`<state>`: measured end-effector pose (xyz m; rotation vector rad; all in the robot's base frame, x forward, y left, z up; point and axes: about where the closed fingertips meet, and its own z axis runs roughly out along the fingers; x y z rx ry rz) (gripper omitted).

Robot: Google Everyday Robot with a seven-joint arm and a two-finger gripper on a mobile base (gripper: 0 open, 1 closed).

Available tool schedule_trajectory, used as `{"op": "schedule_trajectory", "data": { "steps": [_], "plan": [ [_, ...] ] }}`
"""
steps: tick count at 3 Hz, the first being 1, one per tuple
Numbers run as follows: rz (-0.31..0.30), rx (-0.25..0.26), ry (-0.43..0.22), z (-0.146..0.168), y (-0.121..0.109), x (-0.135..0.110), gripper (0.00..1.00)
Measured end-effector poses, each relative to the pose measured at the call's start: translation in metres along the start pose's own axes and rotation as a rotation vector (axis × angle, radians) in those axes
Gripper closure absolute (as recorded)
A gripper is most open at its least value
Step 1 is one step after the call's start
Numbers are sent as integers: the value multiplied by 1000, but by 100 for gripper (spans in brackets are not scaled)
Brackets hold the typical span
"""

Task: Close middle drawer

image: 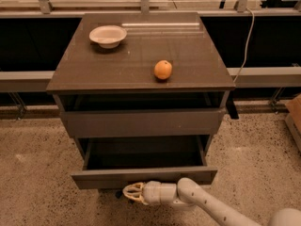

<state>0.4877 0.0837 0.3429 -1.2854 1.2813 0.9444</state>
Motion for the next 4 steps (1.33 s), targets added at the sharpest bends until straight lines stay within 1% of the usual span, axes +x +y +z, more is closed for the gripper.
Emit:
{"op": "schedule_trajectory", "data": {
  "steps": [4],
  "plan": [
    [-34, 59, -33, 19, -55, -10, 100]
  ]
}}
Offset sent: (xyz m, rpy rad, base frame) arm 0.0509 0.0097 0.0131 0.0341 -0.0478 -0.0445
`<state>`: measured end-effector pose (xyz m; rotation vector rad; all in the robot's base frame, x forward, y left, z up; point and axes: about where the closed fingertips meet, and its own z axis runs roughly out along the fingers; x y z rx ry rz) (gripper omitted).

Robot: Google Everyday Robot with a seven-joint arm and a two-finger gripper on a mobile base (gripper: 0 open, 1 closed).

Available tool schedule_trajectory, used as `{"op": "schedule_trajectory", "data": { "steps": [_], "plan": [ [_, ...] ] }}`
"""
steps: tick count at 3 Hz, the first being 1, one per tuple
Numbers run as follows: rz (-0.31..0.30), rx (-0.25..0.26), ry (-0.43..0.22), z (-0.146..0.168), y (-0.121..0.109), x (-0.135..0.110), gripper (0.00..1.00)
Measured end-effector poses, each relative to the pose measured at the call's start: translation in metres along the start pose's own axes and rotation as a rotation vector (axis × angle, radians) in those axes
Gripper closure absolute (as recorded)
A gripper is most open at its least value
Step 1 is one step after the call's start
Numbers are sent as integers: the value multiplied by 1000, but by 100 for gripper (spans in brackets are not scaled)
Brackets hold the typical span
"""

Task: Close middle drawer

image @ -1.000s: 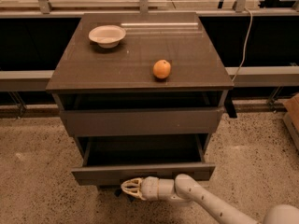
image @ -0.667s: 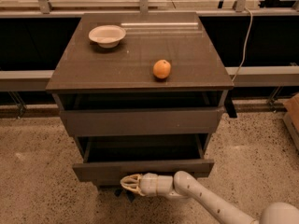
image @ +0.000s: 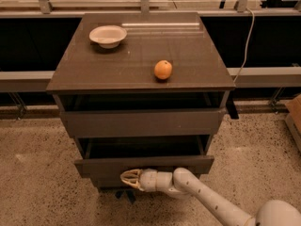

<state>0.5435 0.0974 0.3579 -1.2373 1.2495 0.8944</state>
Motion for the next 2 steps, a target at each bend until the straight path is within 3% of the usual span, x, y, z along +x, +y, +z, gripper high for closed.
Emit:
{"op": "schedule_trajectory", "data": {
  "steps": [2],
  "plan": [
    [4, 15, -3, 6, -25, 2, 100]
  ]
}}
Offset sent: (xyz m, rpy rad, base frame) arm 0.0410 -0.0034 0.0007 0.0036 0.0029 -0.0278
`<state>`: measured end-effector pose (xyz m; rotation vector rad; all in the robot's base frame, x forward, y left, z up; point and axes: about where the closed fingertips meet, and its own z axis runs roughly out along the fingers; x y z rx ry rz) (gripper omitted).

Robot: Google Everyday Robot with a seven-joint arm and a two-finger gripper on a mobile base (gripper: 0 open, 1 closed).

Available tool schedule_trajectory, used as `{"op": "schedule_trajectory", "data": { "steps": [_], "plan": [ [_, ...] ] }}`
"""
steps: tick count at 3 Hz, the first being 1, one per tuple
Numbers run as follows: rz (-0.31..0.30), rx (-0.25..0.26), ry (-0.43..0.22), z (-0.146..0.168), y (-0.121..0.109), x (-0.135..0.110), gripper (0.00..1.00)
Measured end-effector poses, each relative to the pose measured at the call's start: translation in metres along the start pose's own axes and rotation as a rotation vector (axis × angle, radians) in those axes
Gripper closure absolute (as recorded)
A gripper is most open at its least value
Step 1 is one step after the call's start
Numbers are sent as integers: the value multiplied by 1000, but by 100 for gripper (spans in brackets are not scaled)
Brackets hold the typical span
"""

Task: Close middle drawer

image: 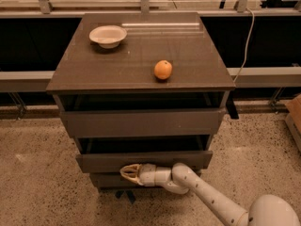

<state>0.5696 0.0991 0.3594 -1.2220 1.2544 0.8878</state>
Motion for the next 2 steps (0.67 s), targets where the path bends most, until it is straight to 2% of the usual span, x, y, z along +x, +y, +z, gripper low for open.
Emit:
{"op": "schedule_trajectory", "data": {
  "steps": [1, 2],
  "plan": [
    [14, -5, 3, 1, -19, 9, 100],
    [20, -9, -1, -1, -21, 12, 100]
  ]
}}
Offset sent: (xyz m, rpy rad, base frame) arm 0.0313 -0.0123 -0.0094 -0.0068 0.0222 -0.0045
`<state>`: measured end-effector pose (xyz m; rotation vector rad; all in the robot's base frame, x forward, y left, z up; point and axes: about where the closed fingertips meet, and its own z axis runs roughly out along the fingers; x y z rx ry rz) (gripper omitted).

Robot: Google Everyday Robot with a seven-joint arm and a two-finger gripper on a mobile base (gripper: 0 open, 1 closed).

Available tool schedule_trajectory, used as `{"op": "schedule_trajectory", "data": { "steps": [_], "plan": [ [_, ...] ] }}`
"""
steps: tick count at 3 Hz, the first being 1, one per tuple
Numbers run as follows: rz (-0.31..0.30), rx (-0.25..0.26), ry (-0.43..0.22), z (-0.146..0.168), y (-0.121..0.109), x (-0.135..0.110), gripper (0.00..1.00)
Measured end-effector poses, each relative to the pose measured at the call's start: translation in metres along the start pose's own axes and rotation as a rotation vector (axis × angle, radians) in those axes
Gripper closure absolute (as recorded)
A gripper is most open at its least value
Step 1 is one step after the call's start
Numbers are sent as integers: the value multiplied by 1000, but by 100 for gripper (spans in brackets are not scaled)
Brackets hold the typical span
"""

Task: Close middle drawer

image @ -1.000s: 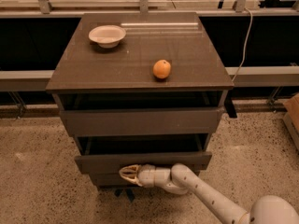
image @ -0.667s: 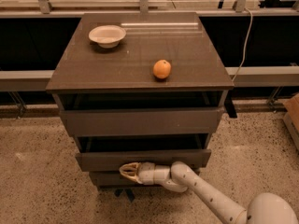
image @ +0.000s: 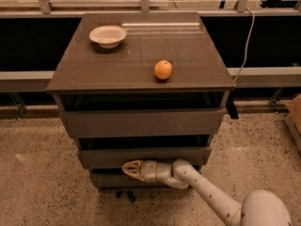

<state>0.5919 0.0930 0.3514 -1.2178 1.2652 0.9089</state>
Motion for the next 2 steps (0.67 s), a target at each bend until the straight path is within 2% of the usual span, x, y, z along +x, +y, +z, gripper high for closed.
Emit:
{"op": "schedule_trajectory", "data": {
  "steps": [1, 2],
  "plan": [
    [3, -28, -23, -5, 18, -3, 100],
    [17, -56, -47, -14, 53, -13, 100]
  ]
}}
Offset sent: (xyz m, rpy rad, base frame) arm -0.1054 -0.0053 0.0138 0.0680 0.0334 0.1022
